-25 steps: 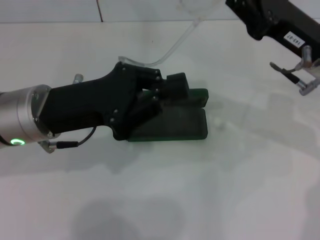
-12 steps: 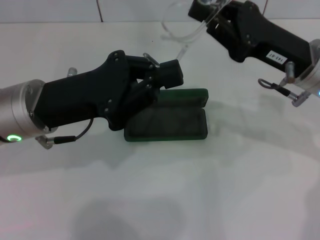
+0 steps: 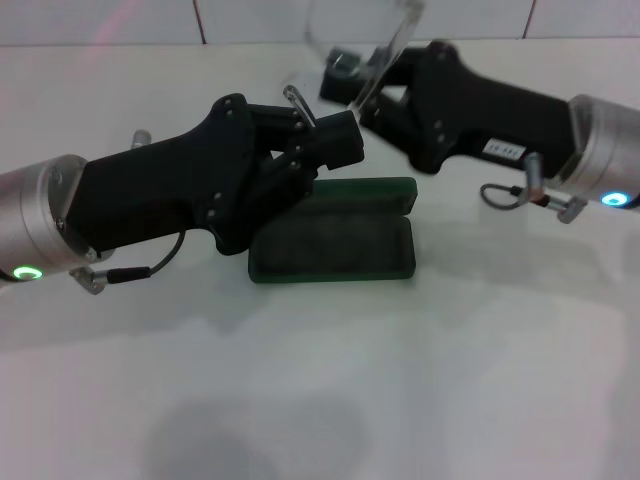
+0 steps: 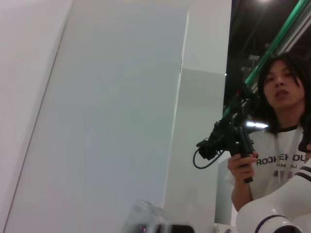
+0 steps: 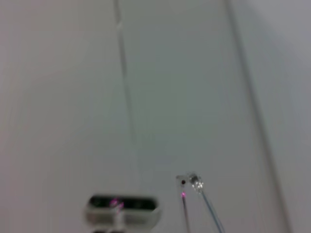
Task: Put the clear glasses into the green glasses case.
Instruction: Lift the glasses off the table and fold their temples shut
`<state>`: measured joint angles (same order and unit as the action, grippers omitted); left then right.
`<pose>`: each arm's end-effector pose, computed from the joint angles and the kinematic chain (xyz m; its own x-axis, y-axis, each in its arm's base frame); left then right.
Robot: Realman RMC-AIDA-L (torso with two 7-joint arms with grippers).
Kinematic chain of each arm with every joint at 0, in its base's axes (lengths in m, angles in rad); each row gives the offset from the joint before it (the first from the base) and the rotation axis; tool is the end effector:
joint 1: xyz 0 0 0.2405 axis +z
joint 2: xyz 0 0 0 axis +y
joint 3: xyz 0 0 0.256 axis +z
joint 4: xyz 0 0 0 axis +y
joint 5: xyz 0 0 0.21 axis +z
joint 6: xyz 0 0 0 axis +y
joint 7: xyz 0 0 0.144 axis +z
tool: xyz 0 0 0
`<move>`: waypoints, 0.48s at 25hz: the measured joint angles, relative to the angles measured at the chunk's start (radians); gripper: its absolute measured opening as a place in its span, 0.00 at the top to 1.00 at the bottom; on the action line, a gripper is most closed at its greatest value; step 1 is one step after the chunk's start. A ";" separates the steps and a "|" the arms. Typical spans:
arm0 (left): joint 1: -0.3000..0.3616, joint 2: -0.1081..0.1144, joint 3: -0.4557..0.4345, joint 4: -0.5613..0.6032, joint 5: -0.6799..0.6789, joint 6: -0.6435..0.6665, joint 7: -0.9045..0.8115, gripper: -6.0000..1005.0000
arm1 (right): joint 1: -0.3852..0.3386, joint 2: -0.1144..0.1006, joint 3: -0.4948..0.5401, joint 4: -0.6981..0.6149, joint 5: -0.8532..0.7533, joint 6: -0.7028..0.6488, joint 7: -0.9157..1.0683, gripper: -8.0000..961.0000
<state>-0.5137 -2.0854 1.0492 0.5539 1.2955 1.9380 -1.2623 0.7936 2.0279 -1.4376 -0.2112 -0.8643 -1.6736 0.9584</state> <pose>-0.1776 0.2880 0.0097 0.4409 0.1459 0.8856 0.0987 -0.9886 0.1137 0.1375 0.3467 -0.0293 0.4979 -0.0225 -0.8669 -0.1266 -0.9908 -0.0470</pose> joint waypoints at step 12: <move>0.013 0.002 -0.001 -0.002 0.000 -0.009 0.002 0.95 | -0.064 0.000 -0.164 -0.097 0.190 0.070 -0.013 0.88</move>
<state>-0.5011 -2.0829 1.0477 0.5516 1.2953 1.9290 -1.2604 0.7300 2.0279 -1.6014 -0.3078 -0.6738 -1.6038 0.9456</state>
